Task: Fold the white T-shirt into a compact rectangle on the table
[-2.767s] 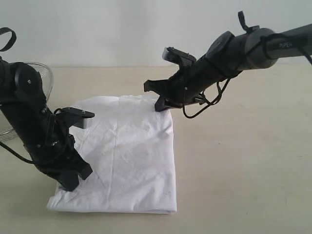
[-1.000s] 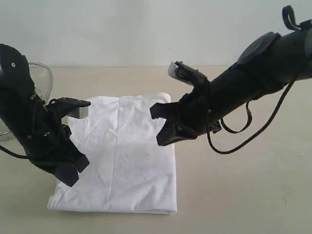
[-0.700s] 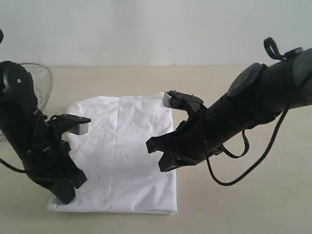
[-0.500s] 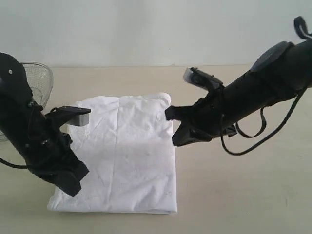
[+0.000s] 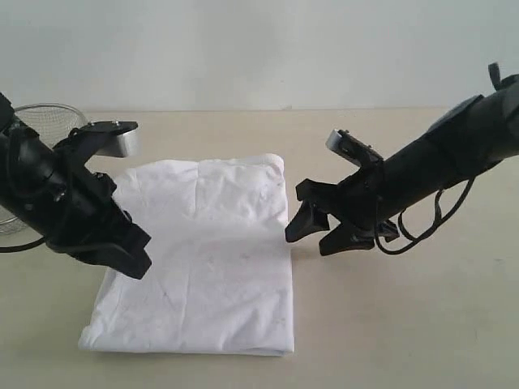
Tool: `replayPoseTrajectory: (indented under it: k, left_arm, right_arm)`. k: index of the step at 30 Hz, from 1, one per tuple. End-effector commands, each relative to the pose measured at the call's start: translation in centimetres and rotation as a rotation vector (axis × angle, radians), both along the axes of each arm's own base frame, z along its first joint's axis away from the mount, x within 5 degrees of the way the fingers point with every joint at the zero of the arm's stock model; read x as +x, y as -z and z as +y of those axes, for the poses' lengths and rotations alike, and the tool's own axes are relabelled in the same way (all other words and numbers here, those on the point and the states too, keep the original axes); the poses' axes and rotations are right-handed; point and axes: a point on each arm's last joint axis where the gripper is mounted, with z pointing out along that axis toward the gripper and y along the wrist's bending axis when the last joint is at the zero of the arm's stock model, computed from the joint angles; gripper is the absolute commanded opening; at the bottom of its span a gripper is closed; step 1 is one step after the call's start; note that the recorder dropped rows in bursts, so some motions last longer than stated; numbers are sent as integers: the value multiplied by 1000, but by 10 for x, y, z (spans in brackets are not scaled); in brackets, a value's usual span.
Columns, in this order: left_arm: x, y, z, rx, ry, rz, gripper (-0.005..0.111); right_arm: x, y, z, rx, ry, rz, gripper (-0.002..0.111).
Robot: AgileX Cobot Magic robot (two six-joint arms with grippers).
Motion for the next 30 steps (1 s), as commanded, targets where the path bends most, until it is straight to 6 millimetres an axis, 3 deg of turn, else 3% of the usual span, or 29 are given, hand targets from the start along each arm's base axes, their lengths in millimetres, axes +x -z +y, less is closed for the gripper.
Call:
replayPoseTrajectory:
  k: [1,11,17,30]
  left_arm:
    - [0,5,0,16,16,0,5]
    - [4,5,1,34,8,-51,5]
    - [5,5,2,41,11,-56,5]
    - [5,5,2,42,10,-56,5]
  right_arm:
    - [5,1,2,69,11,-12,59]
    - [7,10,2,72,37,1,59]
    - [5,22,16,80,29,25,59]
    - [2,24,42,42,25,-11,59]
